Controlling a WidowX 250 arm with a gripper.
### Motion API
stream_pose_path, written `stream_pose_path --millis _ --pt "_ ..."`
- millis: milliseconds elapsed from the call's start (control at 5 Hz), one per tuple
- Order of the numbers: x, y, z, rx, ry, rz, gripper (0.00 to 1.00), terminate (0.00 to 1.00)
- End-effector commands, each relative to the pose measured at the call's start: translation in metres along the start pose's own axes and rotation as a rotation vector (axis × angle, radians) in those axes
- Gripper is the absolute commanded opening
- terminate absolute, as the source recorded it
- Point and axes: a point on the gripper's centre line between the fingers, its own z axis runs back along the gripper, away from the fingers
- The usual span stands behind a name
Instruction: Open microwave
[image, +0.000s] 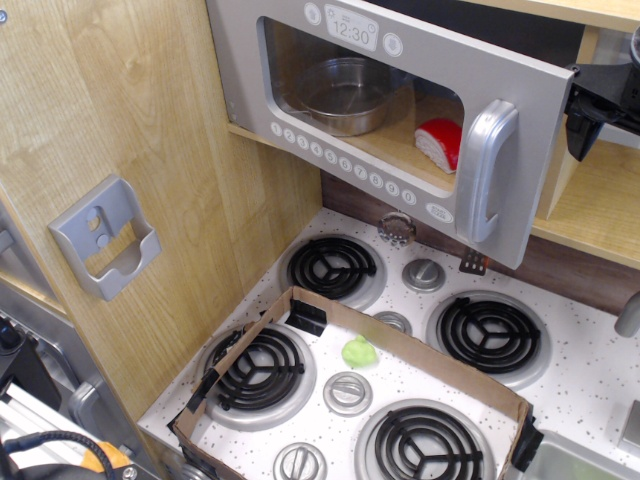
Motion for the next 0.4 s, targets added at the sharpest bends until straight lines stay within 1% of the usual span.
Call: stream_pose_path --millis 0,200 --pt "-0.01 0.011 0.033 0.049 -0.001 0.051 1.0 0.0" --pt "-0.04 0.021 0.035 0.027 0.051 0.167 1.0 0.0"
